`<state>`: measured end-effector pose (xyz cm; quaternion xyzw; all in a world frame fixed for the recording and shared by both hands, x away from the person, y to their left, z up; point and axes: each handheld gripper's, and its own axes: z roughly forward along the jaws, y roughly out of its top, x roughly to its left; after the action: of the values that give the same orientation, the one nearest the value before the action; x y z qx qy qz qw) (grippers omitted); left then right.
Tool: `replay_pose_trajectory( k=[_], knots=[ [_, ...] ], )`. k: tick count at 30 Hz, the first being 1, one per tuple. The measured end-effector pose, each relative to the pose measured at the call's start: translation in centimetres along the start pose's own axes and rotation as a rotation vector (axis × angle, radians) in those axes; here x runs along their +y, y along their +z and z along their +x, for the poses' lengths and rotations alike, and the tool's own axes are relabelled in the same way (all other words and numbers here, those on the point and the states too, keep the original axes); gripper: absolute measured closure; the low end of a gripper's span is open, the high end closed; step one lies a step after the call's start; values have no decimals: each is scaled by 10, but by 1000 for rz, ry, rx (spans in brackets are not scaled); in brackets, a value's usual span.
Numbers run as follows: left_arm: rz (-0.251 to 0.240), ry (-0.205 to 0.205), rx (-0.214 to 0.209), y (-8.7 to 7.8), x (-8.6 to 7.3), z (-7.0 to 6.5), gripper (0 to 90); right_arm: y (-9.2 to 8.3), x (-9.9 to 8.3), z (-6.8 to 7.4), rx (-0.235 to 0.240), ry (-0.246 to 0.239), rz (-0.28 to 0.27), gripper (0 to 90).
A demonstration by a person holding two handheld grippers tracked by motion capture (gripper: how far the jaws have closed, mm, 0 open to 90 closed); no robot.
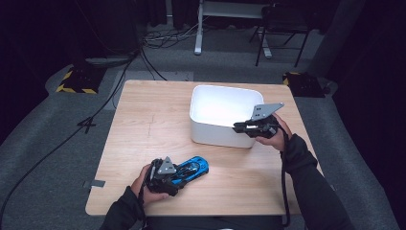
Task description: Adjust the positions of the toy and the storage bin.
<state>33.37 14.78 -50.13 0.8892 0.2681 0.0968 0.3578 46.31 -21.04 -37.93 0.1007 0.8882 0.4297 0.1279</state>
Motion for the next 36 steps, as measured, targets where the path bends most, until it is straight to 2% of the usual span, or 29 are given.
replay_pose_trajectory(
  k=[4,6,7,8,9,11,12,13,14,16,17,19,20,21,22,23,24,25,27,29,30,32,34,35,36],
  knots=[
    [2,-1,-3,0,0,0,231,-3,-1,-1,4,-11,7,805],
    [2,-1,-1,0,0,0,231,-3,-2,-1,2,6,-2,787],
    [2,-2,-5,0,0,0,231,-3,-2,0,-11,22,-15,697],
    [2,1,-1,0,0,0,231,-3,-2,0,-11,22,-15,697],
    [3,-2,-5,0,0,0,231,-7,-1,1,-44,37,-39,609],
    [2,1,1,0,0,0,232,-12,0,2,-59,35,-51,592],
    [2,0,-1,0,0,0,231,-21,0,3,-115,35,-81,521],
    [2,-1,-4,0,0,0,231,-21,0,3,-115,35,-81,521],
    [2,1,0,0,0,0,232,-31,-3,1,-153,53,-94,478],
    [2,1,0,0,0,0,232,-41,-6,-1,-210,90,-92,452],
    [2,1,0,0,0,0,232,-41,-6,-1,-210,90,-92,452],
    [2,1,0,0,0,0,231,-51,-13,-6,-270,139,-106,416],
    [2,1,0,0,0,0,231,-64,-22,-13,-362,200,-123,396],
    [3,-4,-7,0,0,0,231,-68,-26,-15,-372,229,-133,387],
    [3,-4,-7,0,0,0,232,-68,-26,-15,-372,229,-133,387],
    [-1,-8,-3,0,0,-1,232,-72,-34,-23,-421,312,-149,380],
    [-1,-8,-3,0,0,-1,232,-72,-34,-23,-421,312,-149,380],
    [-1,-12,-8,1,0,-1,232,-72,-38,-27,-442,342,-126,372],
    [-1,-13,-8,1,0,-1,232,-68,-44,-35,-432,393,-86,370],
    [-2,-11,-7,1,0,-1,231,-62,-47,-40,-424,412,-62,377],
    [-2,-12,-7,1,0,-1,231,-55,-49,-46,-395,458,-49,378],
    [-2,-11,-7,1,0,-1,231,-52,-51,-49,-380,456,-42,381],
    [-1,-13,-8,1,0,-1,231,-42,-52,-55,-335,482,-60,419],
    [-1,-13,-8,1,0,-1,231,-39,-52,-57,-327,482,-56,422],
    [-1,-13,-8,1,0,-1,232,-35,-52,-58,-340,469,-36,420]
  ],
)
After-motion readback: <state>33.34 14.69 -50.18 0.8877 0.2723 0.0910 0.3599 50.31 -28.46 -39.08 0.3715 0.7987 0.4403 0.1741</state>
